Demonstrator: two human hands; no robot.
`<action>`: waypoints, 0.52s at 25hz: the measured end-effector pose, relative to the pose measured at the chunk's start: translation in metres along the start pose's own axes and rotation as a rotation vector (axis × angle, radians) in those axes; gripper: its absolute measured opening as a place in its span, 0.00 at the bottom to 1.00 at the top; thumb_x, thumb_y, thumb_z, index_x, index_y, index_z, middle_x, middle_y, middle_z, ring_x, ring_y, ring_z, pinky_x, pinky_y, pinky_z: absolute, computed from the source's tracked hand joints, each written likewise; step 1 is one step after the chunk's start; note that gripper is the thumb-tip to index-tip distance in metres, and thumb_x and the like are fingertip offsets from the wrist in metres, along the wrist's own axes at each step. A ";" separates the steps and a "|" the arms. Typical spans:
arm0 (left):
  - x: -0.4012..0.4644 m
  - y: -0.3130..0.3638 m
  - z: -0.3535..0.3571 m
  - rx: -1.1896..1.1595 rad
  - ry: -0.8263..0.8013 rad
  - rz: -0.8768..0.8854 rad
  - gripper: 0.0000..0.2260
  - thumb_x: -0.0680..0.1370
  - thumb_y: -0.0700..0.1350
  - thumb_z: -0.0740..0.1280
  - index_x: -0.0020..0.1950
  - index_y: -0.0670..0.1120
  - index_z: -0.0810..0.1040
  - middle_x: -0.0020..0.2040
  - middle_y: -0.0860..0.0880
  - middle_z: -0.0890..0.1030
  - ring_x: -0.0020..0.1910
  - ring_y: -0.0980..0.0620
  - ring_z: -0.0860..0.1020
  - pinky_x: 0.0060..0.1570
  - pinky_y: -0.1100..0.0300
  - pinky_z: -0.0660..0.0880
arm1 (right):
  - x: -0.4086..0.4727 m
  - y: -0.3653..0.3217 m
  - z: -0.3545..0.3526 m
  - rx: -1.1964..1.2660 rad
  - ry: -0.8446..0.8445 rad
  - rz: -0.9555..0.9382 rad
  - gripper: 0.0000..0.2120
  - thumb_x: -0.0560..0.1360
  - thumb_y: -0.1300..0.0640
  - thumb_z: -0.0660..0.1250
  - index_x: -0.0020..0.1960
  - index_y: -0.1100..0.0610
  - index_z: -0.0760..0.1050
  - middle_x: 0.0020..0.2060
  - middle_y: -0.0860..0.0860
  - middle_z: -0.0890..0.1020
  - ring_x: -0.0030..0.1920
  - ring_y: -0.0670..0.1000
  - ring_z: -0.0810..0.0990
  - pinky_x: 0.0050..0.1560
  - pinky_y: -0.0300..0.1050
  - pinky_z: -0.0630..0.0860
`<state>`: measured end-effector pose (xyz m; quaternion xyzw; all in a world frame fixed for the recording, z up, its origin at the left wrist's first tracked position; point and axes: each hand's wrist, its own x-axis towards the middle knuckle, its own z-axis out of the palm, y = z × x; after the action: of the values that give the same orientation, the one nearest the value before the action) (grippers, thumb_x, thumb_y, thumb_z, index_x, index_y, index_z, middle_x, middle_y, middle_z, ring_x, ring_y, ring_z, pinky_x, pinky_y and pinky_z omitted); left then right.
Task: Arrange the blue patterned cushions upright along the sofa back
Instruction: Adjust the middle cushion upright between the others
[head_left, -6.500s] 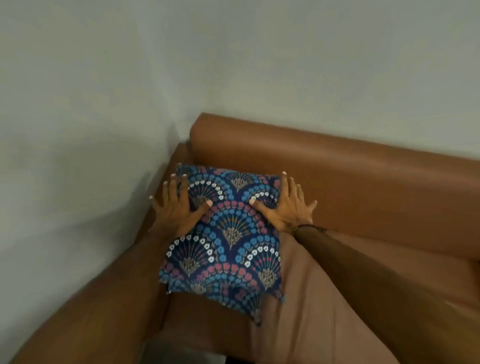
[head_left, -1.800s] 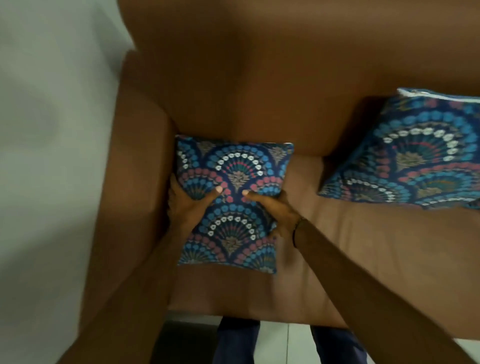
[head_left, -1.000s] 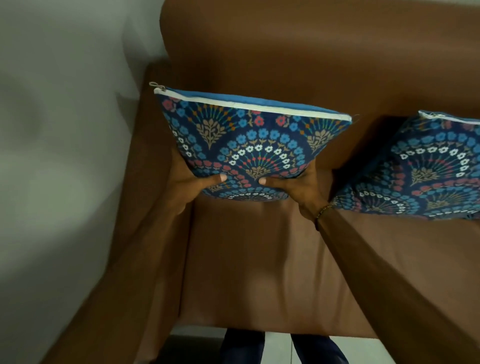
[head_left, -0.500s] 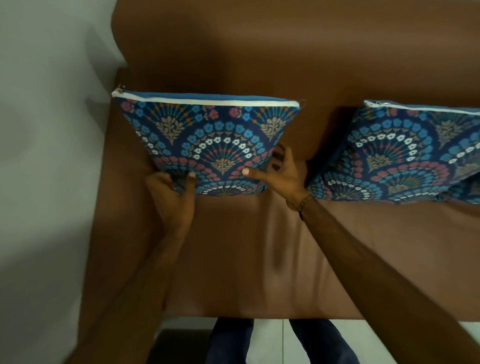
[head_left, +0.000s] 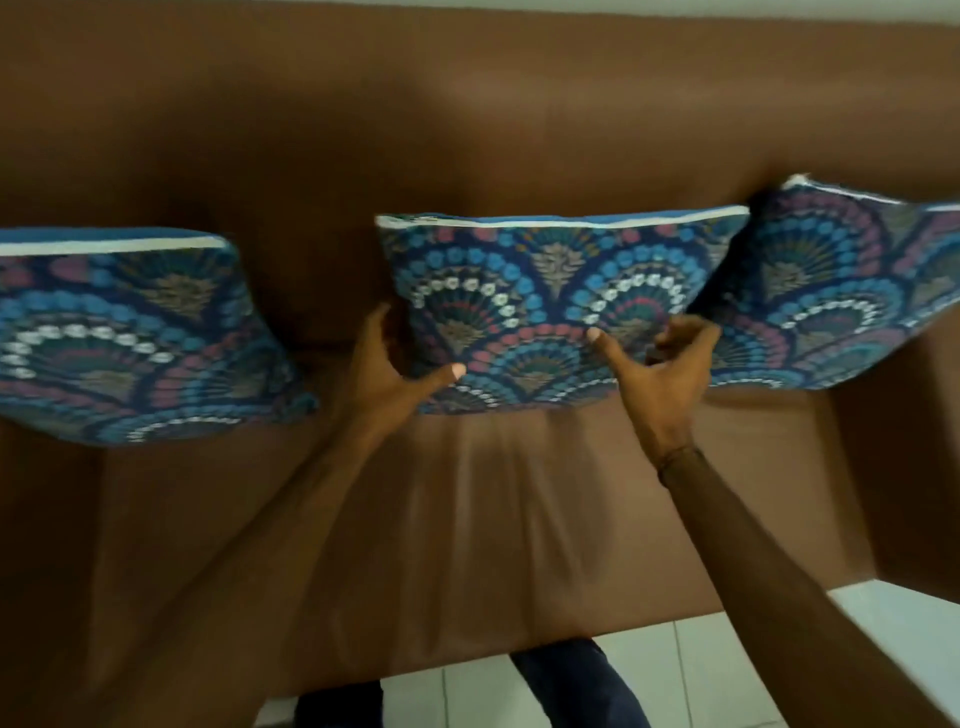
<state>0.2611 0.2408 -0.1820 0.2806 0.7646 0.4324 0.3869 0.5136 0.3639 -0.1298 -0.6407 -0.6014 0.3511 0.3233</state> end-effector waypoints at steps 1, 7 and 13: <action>0.008 0.012 0.020 -0.009 -0.010 -0.006 0.51 0.63 0.46 0.87 0.80 0.49 0.62 0.73 0.55 0.73 0.66 0.64 0.74 0.61 0.76 0.72 | 0.026 0.009 -0.017 0.008 -0.055 0.073 0.40 0.67 0.42 0.84 0.69 0.56 0.68 0.60 0.54 0.76 0.59 0.53 0.77 0.61 0.50 0.78; 0.014 0.031 0.052 -0.054 0.128 -0.034 0.56 0.65 0.43 0.86 0.84 0.46 0.54 0.80 0.45 0.68 0.78 0.48 0.69 0.76 0.54 0.69 | 0.078 0.023 -0.012 0.194 -0.465 0.214 0.52 0.66 0.63 0.86 0.80 0.52 0.59 0.71 0.52 0.77 0.71 0.55 0.78 0.69 0.61 0.79; 0.012 0.013 0.036 0.001 0.203 -0.093 0.52 0.62 0.57 0.86 0.80 0.49 0.65 0.78 0.47 0.73 0.76 0.44 0.72 0.75 0.47 0.72 | 0.068 0.025 0.006 0.252 -0.437 0.222 0.51 0.56 0.50 0.88 0.72 0.44 0.64 0.62 0.43 0.81 0.64 0.47 0.82 0.65 0.55 0.82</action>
<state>0.2862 0.2716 -0.1867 0.1996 0.8123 0.4399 0.3268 0.5239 0.4298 -0.1579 -0.5663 -0.5346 0.5865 0.2225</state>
